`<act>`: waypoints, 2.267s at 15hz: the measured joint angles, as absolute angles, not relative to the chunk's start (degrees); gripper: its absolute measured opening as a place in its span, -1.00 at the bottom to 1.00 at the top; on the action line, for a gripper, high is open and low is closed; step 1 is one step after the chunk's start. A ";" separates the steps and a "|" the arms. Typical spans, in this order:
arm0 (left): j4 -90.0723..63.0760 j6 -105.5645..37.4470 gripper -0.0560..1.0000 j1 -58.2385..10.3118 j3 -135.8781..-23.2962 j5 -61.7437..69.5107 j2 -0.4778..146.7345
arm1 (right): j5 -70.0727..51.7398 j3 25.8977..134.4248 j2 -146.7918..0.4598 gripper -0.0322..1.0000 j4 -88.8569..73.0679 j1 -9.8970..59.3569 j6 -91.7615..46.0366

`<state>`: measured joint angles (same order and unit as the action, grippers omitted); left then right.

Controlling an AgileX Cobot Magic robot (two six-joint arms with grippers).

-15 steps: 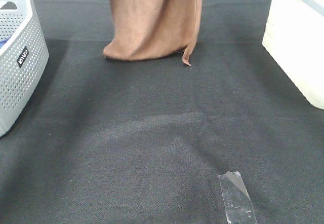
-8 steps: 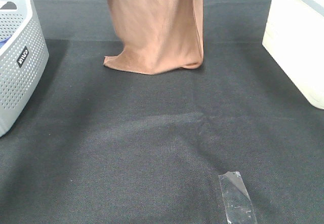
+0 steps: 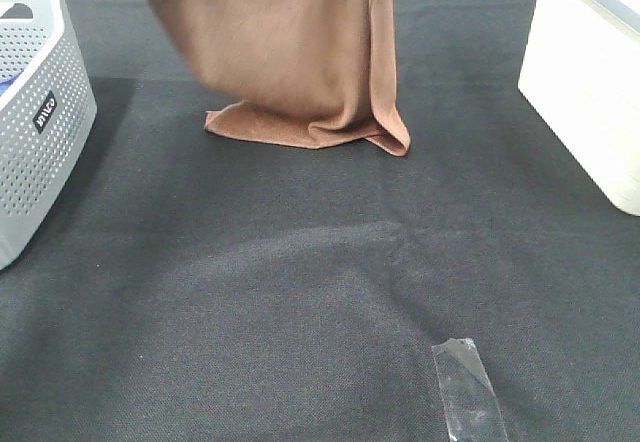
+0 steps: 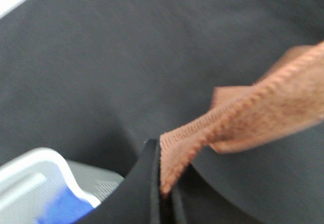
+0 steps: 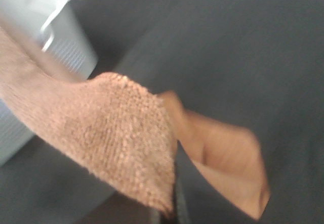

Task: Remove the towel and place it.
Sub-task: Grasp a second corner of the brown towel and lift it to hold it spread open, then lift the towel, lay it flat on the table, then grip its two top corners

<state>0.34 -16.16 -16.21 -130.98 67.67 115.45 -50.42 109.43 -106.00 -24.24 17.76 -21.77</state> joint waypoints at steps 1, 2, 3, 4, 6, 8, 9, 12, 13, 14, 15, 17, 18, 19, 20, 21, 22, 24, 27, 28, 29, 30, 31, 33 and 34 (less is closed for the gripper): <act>0.00 -15.36 -0.89 -16.21 -130.98 68.70 115.28 | -52.43 109.43 -105.71 -0.94 -24.29 17.76 -21.94; -1.32 -13.41 -0.89 -16.21 -130.98 69.44 114.88 | -56.55 109.43 -105.14 -0.94 -24.35 17.76 -22.00; -2.58 -12.09 -0.89 -16.21 -130.92 69.56 114.59 | -60.10 109.43 -104.34 -0.94 -24.35 17.76 -22.00; -4.35 -11.46 -0.89 -16.21 -130.92 69.67 113.96 | -62.80 109.43 -103.42 -0.94 -24.35 17.76 -22.00; -6.02 -10.14 -0.89 -16.21 -128.17 69.67 110.58 | -67.27 109.43 -101.24 -0.94 -24.35 17.76 -22.00; -6.25 -9.63 -0.89 -16.21 -120.09 69.67 104.28 | -69.21 108.98 -98.78 -0.94 -22.12 17.76 -21.89; -6.25 -9.40 -0.89 -16.21 -114.42 69.73 100.38 | -69.27 107.43 -97.00 -0.94 -19.14 17.76 -21.89; -7.79 -9.40 -0.89 -16.44 -100.10 69.67 88.64 | -69.16 93.91 -88.69 -0.94 -14.78 17.76 -24.98; -8.77 -9.45 -0.89 -16.56 -95.91 69.67 85.66 | -69.10 88.81 -86.06 -0.94 -15.18 17.99 -26.70; -9.57 -9.63 -0.89 -16.56 -91.90 69.61 83.14 | -68.87 84.57 -83.48 -0.94 -15.87 18.11 -27.85; -11.00 -10.31 -0.89 -16.56 -88.41 69.61 81.30 | -68.81 80.39 -80.96 -0.94 -16.50 18.11 -28.53; -12.83 -11.46 -0.89 -16.79 -84.97 69.56 79.87 | -68.75 77.06 -78.67 -0.94 -16.50 18.11 -29.39; -13.87 -12.78 -0.89 -17.59 -81.47 69.56 78.38 | -68.75 74.31 -76.43 -0.94 -16.33 18.11 -29.51; -14.04 -13.81 -0.89 -20.57 -76.43 69.50 76.09 | -68.81 69.67 -71.45 -0.94 -15.53 18.11 -30.60; -14.04 -14.04 -0.89 -22.23 -74.54 69.44 75.34 | -68.87 68.12 -68.87 -0.94 -14.09 18.11 -30.94; -14.04 -13.98 -0.89 -24.01 -73.28 69.16 74.71 | -68.87 67.38 -66.75 -0.94 -12.38 18.11 -30.94; -14.15 -13.75 -0.89 -25.55 -72.08 68.98 74.20 | -68.87 66.81 -65.09 -0.94 -11.06 18.11 -30.94; -14.32 -12.32 -0.89 -26.99 -69.04 68.35 72.99 | -68.93 65.26 -62.74 -0.94 -10.77 18.11 -30.94; -14.44 -11.17 -0.89 -27.04 -63.71 67.84 71.05 | -68.75 58.84 -61.94 -0.94 -13.58 18.11 -30.65; -15.41 -11.17 -0.89 -27.04 -61.94 67.67 70.47 | -68.70 56.49 -61.59 -0.94 -14.15 18.11 -29.68; -16.56 -11.17 -0.89 -27.04 -60.10 67.61 70.19 | -68.58 54.26 -61.08 -0.94 -14.50 18.11 -28.65; -17.76 -11.17 -0.89 -27.04 -58.21 67.55 70.07 | -68.58 52.14 -60.91 -0.94 -14.84 18.11 -27.44; -19.14 -11.17 -0.89 -27.04 -56.15 67.55 70.07 | -68.53 50.48 -60.91 -0.94 -15.07 18.11 -26.53; -21.66 -11.17 -0.89 -27.04 -51.74 67.55 70.07 | -68.47 47.38 -60.91 -0.94 -16.10 18.11 -25.90; -22.86 -11.17 -0.89 -27.04 -50.19 67.55 70.24 | -68.47 45.72 -60.91 -0.94 -16.44 18.11 -25.27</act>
